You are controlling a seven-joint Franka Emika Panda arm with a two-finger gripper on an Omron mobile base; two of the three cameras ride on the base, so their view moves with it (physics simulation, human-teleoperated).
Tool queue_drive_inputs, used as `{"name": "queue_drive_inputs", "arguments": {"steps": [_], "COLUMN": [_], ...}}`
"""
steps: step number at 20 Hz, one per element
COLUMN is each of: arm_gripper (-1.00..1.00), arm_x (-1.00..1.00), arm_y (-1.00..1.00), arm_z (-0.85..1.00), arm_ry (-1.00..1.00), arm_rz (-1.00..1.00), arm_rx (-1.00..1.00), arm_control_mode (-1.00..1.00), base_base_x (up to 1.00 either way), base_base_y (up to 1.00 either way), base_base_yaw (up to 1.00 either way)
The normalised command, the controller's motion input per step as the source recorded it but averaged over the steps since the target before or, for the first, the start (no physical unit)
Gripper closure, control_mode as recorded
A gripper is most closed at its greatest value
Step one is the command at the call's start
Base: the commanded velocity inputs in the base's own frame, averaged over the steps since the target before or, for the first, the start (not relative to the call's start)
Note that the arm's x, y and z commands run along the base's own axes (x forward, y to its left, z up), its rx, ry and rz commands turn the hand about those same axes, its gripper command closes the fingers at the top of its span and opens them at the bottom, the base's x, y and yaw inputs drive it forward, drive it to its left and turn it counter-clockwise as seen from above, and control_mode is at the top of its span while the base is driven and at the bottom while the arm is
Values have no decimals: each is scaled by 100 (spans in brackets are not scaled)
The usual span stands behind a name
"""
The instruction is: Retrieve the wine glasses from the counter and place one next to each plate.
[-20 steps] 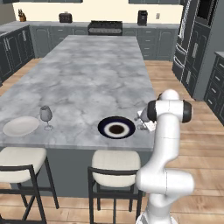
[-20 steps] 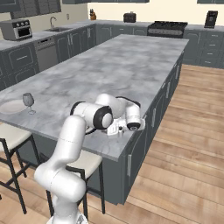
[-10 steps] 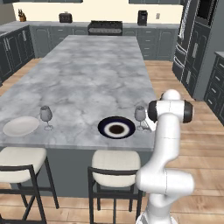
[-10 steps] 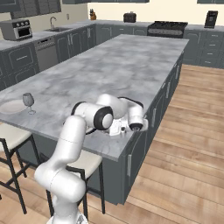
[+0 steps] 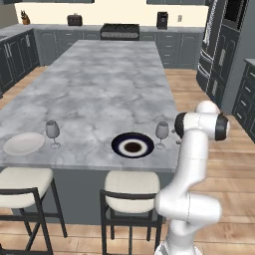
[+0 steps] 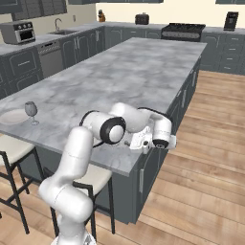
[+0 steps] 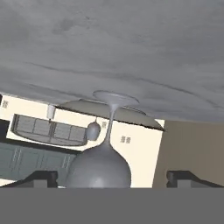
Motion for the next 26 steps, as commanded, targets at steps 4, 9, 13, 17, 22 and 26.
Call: {"name": "queue_drive_inputs", "arguments": {"steps": [4, 9, 13, 17, 22, 26], "arm_gripper": [-100, -100, -100, -100, -100, -100], "arm_x": [-93, -62, -61, -68, -98, -100], "arm_y": [-26, 0, 0, 16, 25, 24], "arm_z": [96, 100, 100, 100, 85, 62], "arm_ry": [-21, -32, -28, -19, -21, -37], "arm_rz": [-16, 0, 0, 2, 1, 5], "arm_rx": [0, 0, 0, 1, 3, 4], "arm_control_mode": [-100, -100, -100, -100, -100, -100], "base_base_x": [0, 0, 0, 0, 0, 0], "base_base_y": [0, 0, 0, 0, 0, 0], "base_base_yaw": [0, 0, 0, 0, 0, 0]}}
